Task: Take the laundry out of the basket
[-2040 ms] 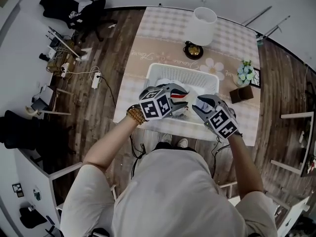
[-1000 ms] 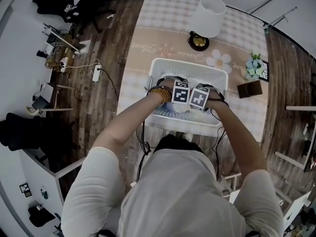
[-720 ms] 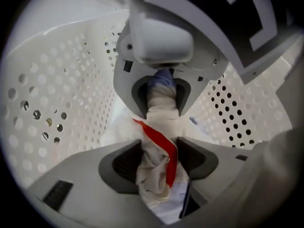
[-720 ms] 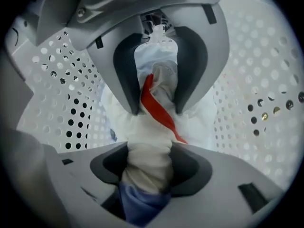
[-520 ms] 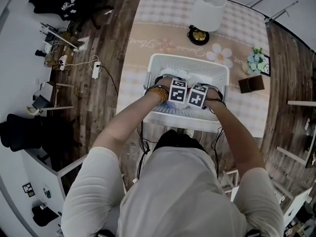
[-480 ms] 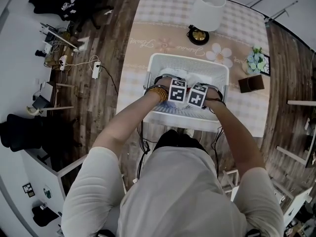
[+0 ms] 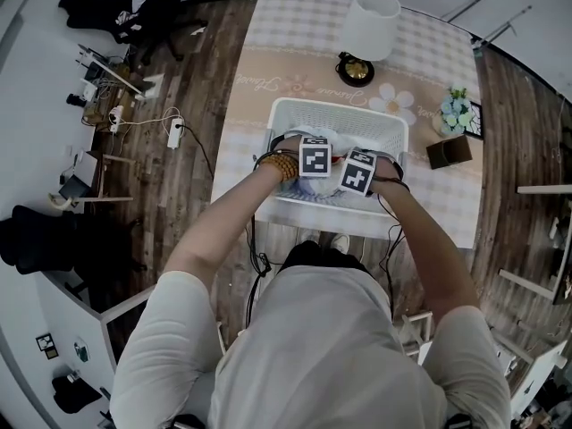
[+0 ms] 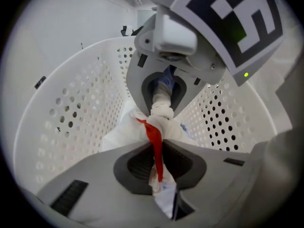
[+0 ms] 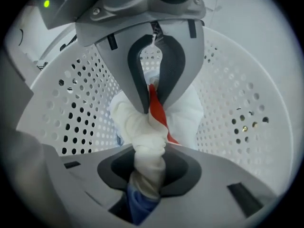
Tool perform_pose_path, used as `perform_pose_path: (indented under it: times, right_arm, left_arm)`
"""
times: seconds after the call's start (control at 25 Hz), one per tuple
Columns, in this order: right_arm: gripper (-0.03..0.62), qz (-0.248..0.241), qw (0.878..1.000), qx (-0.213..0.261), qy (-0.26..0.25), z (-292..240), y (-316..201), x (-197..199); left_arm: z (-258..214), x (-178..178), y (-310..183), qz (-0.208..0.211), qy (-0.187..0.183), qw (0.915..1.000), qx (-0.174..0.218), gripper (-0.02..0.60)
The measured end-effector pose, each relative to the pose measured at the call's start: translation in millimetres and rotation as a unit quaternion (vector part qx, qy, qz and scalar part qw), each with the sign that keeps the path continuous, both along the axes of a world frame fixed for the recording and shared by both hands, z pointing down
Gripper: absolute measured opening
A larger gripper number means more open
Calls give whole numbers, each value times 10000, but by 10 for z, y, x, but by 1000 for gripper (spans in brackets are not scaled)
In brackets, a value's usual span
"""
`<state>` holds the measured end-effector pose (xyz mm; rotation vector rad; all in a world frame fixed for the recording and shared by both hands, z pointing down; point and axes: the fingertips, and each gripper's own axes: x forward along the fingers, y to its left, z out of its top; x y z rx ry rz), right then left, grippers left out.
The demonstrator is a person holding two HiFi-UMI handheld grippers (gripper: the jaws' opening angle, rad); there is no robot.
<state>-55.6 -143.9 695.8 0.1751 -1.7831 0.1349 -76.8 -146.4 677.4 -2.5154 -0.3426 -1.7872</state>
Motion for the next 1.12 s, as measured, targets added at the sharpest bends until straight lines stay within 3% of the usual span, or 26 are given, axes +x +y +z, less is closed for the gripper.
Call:
perform_pose_path:
  times: [0.2,0.48,0.52,0.64,0.84,1.0,1.12]
  right_arm:
    - [146,-69,9997,74,-217,-388,-34,4]
    - [144,-188,9987,355,-321,-1000,-124,20]
    - [143,-215,9985,394,-319,-1090,-137,29]
    - [143,-272,9977,499,-379,-1379,-177,42]
    - [143,-212,9952,890,-342,-1948,-309,114]
    - [143,-270,9925,1005,-636,-2250,-318,47]
    - [143,-53,9932,1090,-408,-2348,-298,252]
  left_arm:
    - [-395,15,-47,-108,-65,9999,55,60]
    - [-1105,79,-342,-160,7,9958,906,60]
    - [-1203,89,-345,-182,45,9955,931,60]
    - [-1421,28,-149,-313,-117,9986,407,60]
    - [-1900,7,-278,-405,-72,9970,654,60]
    - [-2245,39,-329,-441,57,9962,745,60]
    - [-2330,147,-285,-332,163,9966,737,60]
